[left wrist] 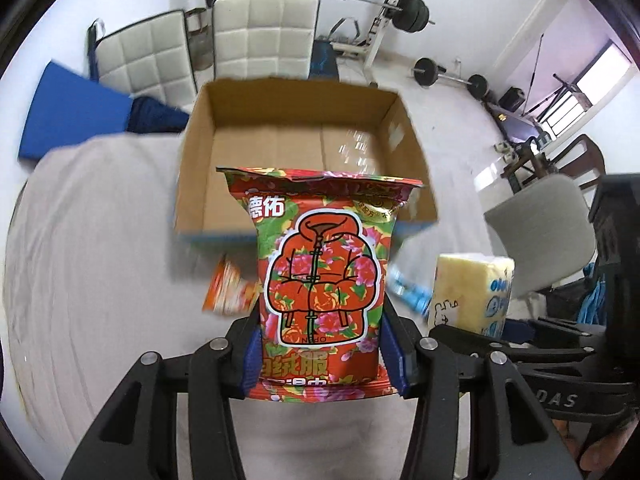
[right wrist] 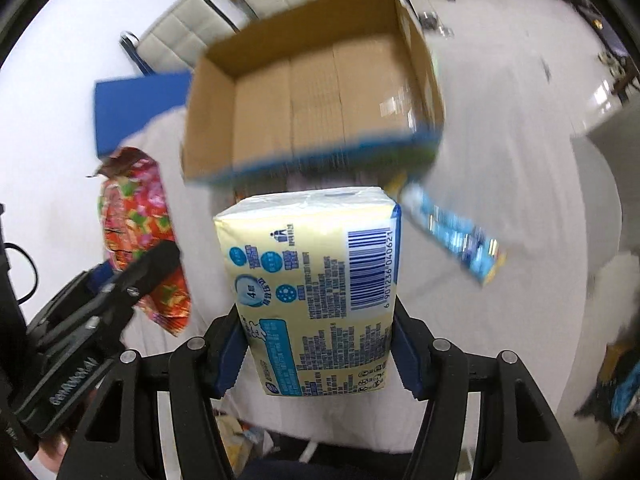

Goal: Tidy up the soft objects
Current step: 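Lower the carton and red bag into the box and open both tools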

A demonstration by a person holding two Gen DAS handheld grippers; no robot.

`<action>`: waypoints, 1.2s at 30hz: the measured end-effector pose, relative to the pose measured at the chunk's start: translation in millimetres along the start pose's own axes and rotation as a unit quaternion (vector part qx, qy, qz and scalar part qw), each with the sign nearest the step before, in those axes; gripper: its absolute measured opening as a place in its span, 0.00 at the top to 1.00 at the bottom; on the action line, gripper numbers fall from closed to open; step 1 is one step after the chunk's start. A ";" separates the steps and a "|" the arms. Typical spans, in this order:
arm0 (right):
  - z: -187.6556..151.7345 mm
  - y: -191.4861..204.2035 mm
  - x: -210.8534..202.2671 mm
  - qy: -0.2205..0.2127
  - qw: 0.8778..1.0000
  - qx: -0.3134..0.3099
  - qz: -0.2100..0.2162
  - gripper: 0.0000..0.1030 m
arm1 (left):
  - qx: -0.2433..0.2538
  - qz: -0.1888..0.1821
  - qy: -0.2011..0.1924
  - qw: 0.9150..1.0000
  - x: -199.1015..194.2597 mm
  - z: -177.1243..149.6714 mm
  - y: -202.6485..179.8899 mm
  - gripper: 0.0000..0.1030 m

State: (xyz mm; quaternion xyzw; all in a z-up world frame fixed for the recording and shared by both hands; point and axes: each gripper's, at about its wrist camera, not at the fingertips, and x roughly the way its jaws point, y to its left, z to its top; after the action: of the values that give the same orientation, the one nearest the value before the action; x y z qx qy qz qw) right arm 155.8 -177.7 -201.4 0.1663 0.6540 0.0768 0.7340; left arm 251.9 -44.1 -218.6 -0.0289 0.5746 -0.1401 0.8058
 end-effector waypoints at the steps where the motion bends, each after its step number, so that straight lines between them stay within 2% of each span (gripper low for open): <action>1: 19.4 0.9 -1.2 -0.009 1.000 -0.007 -0.002 0.37 | -0.001 -0.001 0.001 1.000 7.1 11.8 -0.9 0.55; 7: 102.5 2.7 5.5 -0.031 0.999 -0.030 -0.032 0.37 | -0.014 -0.003 0.026 1.000 50.4 86.4 -0.4 0.55; 11: 163.2 -4.0 41.1 -0.023 0.998 -0.029 -0.052 0.37 | -0.038 -0.010 0.058 0.998 86.3 127.6 17.9 0.55; 18: 234.4 -11.2 112.0 0.018 0.997 -0.025 -0.075 0.37 | -0.071 -0.018 0.126 0.989 162.5 174.0 42.9 0.55; 23: 260.9 -11.0 153.1 0.039 0.995 -0.028 -0.089 0.37 | -0.094 -0.038 0.173 0.980 203.8 191.9 58.5 0.55; 29: 285.6 -13.4 195.4 0.064 0.993 -0.017 -0.096 0.37 | -0.084 -0.041 0.210 0.973 229.3 196.8 60.0 0.55; 32: 291.8 -16.2 207.0 0.070 0.992 -0.017 -0.104 0.37 | -0.078 -0.029 0.216 0.973 234.5 195.4 58.3 0.55; 36: 291.6 -12.7 213.6 0.073 0.990 -0.028 -0.117 0.36 | -0.079 -0.036 0.221 0.971 234.3 193.5 51.7 0.55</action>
State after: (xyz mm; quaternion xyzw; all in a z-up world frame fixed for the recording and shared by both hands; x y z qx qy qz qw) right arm 470.2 -160.9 -379.4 0.0624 0.7181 0.0205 0.6929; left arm 513.0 -77.5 -379.0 -0.0813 0.7465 -0.1268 0.6482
